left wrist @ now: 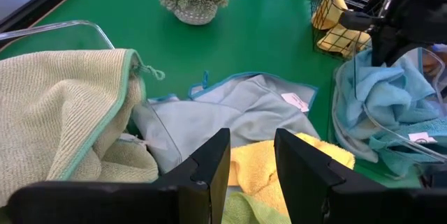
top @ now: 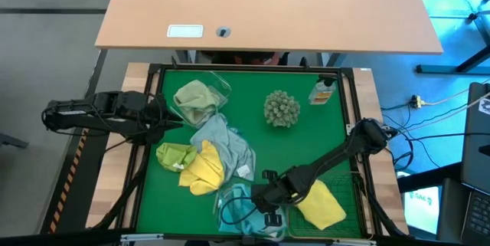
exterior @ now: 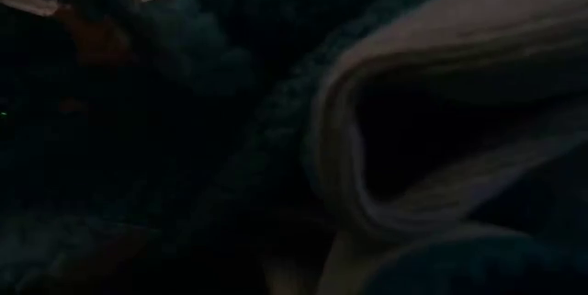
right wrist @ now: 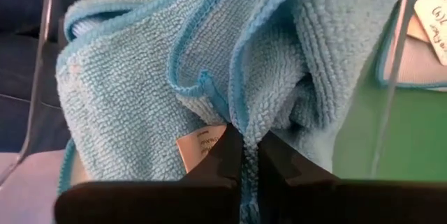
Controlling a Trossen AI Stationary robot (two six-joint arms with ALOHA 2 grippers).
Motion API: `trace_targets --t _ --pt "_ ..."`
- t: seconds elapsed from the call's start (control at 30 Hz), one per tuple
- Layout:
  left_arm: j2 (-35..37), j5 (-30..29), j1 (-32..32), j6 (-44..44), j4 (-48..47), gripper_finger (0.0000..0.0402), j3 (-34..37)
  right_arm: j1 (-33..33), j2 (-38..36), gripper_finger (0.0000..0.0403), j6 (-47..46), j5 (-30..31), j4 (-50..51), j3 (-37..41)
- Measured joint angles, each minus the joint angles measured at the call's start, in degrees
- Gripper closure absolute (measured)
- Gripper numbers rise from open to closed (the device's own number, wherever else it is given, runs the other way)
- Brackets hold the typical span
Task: Sort microfiber towel by color & place in baskets
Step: Put the blue microfiber cloth into the bottom transparent bin
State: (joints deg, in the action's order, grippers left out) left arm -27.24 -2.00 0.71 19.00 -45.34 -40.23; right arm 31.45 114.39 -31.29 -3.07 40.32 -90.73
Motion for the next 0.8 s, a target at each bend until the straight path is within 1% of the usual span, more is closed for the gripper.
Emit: trace_targets --t 0.3,0.4,0.5,0.67,0.73,0.8 --pt "0.0 0.0 0.0 0.0 0.0 0.0294 0.0 0.0 0.0 0.0386 0.0 0.0 -0.1 0.1" --pt "0.0 0.0 0.0 -0.1 0.0 0.0294 0.0 0.0 0.0 0.0378 -0.1 0.0 -0.1 0.1" --pt "0.0 0.0 0.0 -0.1 0.0 0.0294 0.0 0.0 0.0 0.0351 -1.5 0.0 0.0 0.1" --pt "0.0 0.2 0.0 -2.2 0.0 0.0294 0.0 0.0 0.0 0.0287 -1.7 0.0 0.0 0.1" --pt "0.0 1.4 0.0 -3.0 0.3 0.0294 0.0 0.0 0.0 0.0265 -1.8 0.0 0.0 0.1" --pt "-0.3 3.5 0.0 -3.1 2.6 0.0294 0.3 0.0 0.0 0.0251 -1.7 -0.1 0.0 0.1"
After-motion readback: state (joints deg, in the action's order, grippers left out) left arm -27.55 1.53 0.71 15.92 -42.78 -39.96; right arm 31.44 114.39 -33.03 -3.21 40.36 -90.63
